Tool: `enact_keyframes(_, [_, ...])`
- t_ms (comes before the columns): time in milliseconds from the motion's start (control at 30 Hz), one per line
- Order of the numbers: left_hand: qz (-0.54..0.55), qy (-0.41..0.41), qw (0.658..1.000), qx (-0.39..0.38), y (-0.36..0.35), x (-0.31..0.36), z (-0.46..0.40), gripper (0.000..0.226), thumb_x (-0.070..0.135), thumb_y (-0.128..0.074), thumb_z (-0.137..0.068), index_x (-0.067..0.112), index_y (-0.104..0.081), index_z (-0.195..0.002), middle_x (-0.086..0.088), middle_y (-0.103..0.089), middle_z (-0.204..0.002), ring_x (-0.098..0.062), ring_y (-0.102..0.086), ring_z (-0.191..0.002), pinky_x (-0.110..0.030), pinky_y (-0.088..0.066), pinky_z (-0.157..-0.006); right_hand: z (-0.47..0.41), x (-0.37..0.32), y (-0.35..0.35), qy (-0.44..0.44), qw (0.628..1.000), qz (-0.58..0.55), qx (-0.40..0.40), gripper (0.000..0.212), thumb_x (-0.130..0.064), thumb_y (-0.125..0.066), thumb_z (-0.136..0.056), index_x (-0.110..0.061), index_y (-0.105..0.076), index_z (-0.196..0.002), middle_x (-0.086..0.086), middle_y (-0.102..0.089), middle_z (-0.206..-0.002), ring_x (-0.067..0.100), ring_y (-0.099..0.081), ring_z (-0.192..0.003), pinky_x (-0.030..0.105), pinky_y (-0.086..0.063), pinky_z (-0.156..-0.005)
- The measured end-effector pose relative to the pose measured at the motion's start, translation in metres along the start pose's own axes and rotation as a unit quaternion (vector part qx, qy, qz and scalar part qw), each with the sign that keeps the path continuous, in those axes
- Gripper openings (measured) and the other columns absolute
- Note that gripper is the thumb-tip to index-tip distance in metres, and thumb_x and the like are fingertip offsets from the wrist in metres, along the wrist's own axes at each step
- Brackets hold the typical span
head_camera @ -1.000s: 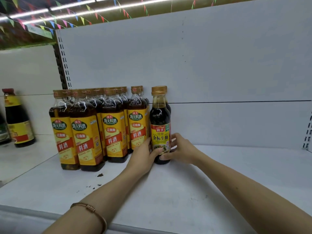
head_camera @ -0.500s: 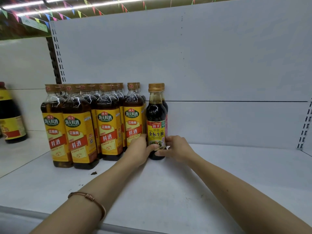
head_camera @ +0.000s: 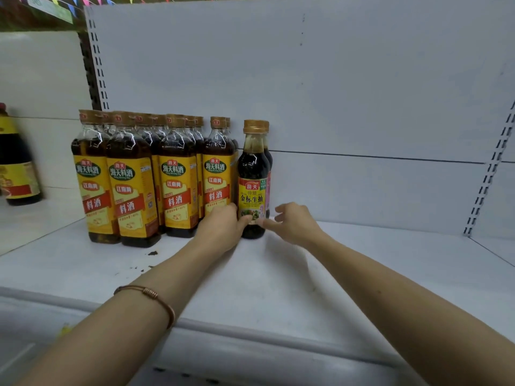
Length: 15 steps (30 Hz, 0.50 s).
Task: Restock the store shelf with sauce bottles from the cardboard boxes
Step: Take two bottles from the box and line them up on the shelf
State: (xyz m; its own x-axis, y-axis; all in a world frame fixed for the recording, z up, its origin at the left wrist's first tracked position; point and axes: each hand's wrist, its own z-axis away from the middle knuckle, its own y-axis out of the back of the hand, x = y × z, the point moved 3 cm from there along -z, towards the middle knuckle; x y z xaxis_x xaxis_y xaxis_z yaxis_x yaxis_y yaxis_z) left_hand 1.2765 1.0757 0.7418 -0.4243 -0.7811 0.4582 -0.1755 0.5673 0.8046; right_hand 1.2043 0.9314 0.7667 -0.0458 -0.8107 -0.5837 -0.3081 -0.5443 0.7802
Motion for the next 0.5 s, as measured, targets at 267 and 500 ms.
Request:
enact_keyframes(267, [0.065, -0.133, 0.989, 0.020, 0.066, 0.026, 0.091, 0.023, 0.034, -0.054, -0.095, 0.024, -0.064, -0.114, 0.019, -0.061, -0.098, 0.003, -0.058, -0.088, -0.011, -0.045, -0.075, 0.077, -0.019, 0.020, 0.140, 0.990, 0.002, -0.013, 0.046, -0.051, -0.059, -0.089, -0.021, -0.062, -0.124, -0.008, -0.064, -0.118, 0.008, -0.057, -0.096, 0.018, -0.045, -0.073])
enact_keyframes(500, [0.131, -0.107, 0.983, 0.076, 0.099, -0.001, 0.219, 0.017, 0.044, -0.056, -0.085, 0.034, -0.067, -0.095, 0.016, -0.067, -0.087, -0.009, -0.063, -0.080, -0.015, -0.048, -0.068, 0.163, -0.045, 0.013, 0.225, 0.973, -0.025, -0.052, 0.046, -0.058, -0.055, -0.084, -0.034, -0.059, -0.124, -0.023, -0.058, -0.119, -0.006, -0.052, -0.101, 0.014, -0.044, -0.087])
